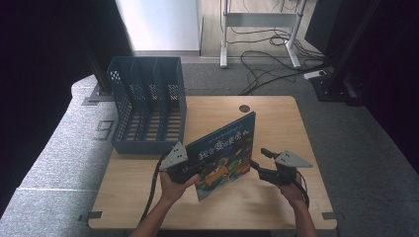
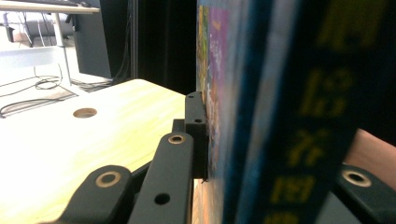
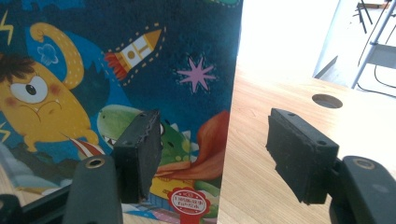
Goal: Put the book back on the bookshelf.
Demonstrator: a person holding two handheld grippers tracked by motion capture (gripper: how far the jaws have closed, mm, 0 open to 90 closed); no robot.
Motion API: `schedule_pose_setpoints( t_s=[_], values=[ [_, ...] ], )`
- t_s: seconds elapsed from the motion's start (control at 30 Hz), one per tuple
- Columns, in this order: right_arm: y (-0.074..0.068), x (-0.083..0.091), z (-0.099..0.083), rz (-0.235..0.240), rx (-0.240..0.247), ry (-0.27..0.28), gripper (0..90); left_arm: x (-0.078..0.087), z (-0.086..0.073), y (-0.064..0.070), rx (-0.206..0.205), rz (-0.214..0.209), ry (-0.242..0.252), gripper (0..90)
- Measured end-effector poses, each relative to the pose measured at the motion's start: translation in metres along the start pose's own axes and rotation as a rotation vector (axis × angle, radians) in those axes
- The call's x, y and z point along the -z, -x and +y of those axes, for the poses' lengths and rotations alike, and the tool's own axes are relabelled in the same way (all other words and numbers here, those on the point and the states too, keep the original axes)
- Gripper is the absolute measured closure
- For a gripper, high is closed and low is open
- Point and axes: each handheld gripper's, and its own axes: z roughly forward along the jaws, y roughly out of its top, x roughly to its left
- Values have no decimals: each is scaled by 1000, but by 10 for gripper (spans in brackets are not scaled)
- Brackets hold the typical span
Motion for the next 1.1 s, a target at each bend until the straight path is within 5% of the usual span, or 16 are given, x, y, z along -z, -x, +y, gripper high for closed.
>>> schedule_pose_setpoints(
  t_s=[0.6, 1.1],
  values=[
    [4, 3, -6, -28, -25, -5, 351, 6, 24, -12, 82, -8, 43, 827],
    [8, 5, -10, -43, -41, -25, 354, 34, 49, -18, 67, 55, 81, 827]
  ],
)
